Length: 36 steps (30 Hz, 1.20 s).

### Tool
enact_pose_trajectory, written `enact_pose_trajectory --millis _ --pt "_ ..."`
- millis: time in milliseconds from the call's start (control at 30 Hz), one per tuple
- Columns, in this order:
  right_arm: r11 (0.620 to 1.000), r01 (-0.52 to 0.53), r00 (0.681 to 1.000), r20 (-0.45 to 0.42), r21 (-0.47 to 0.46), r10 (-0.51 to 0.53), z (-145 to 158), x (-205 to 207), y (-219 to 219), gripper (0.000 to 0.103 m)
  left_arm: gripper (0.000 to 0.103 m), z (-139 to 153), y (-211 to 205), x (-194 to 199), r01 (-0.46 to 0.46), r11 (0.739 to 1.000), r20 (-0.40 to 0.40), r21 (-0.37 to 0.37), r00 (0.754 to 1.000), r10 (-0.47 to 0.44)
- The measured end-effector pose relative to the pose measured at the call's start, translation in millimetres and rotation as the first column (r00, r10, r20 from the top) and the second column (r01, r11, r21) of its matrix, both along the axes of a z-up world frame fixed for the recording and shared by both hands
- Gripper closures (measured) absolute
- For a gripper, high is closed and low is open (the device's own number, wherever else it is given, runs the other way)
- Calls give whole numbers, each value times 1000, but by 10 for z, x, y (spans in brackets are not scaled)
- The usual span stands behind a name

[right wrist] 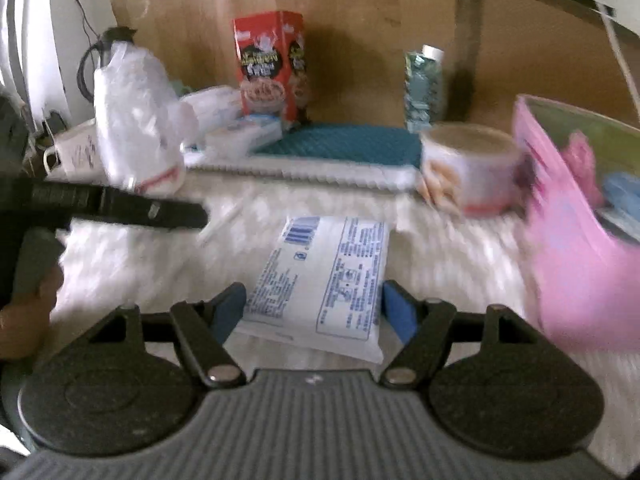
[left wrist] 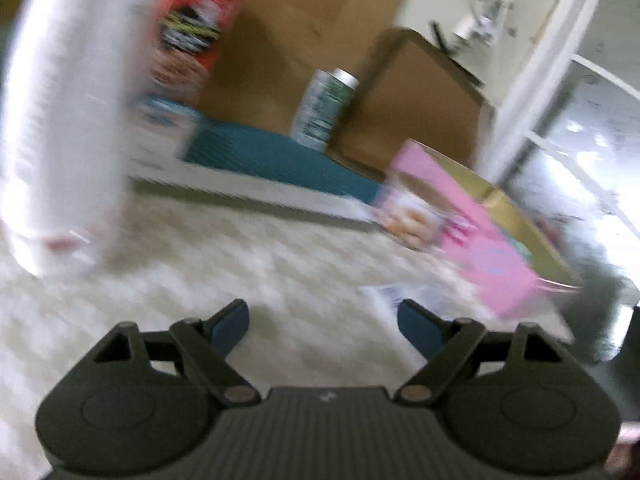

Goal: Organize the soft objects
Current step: 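Carry the white packet with the right gripper over the pink tin, then open the right gripper to drop the white packet into the tin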

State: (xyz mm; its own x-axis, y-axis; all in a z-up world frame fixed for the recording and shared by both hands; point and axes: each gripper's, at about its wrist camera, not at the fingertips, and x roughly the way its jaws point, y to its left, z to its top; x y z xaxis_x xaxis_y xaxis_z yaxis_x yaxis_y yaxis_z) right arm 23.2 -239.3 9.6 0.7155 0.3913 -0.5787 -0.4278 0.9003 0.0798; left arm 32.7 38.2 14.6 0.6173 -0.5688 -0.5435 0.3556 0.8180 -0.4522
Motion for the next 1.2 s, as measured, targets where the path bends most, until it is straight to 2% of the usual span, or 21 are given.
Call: enact_pose_trajectory --millis 100,167,233,267,300,333,367,433,533,667,800,900,1000,1033,1067,1133,1200 --pt "1000 6 1000 21 15 -7 -33 -250 -74 24 19 21 -313 -102 84 996 -33 5 996 -84" --pt "1000 22 999 34 14 -22 -51 -321 -119 14 19 29 -530 -170 120 992 -42 49 992 -118" --pt "1000 20 999 47 15 -21 -65 -353 -175 12 21 28 -729 -222 136 985 -35 101 990 -133" --pt "1000 10 999 41 21 -11 -76 -356 -199 12 30 35 -819 -235 139 982 -23 130 990 -138" --pt "1000 2 999 44 27 -4 -90 -366 -216 16 31 35 -900 -256 149 977 -12 152 989 -148" --pt "1000 -9 998 57 28 7 -95 -377 -210 34 34 41 -960 -284 132 974 4 182 991 -135" --pt "999 -26 998 66 37 24 -84 -393 -213 40 36 54 -1021 -293 114 970 18 215 993 -120" --pt "999 -4 996 94 36 1 -66 -400 -230 55 42 108 -1057 -271 114 972 17 207 993 -120" --pt "998 20 988 150 52 -27 -8 -490 -383 55 42 334 -1142 -261 132 977 64 167 987 -144" --pt "994 69 956 279 82 -89 178 -567 -561 55 41 672 -1477 -247 155 969 180 194 965 -191" --pt "982 154 911 367 113 -186 365 -528 -823 55 39 874 -1964 -96 212 949 247 232 931 -269" --pt "964 227 886 381 140 -264 440 -446 -1109 54 39 899 -2340 56 262 935 255 239 912 -321" --pt "942 301 871 359 149 -336 459 -295 -1377 54 38 831 -2709 262 299 920 243 254 901 -360" --pt "934 326 870 339 149 -358 451 -218 -1462 54 32 787 -2841 341 301 914 241 271 898 -367" --pt "925 349 870 314 151 -380 438 -126 -1545 54 26 737 -2943 416 299 910 234 287 899 -369" --pt "912 381 872 269 151 -409 400 70 -1668 53 25 623 -3105 521 267 902 226 339 908 -353" --pt "883 452 842 269 125 -468 346 230 -1746 50 24 555 -3132 571 247 901 207 357 919 -334"
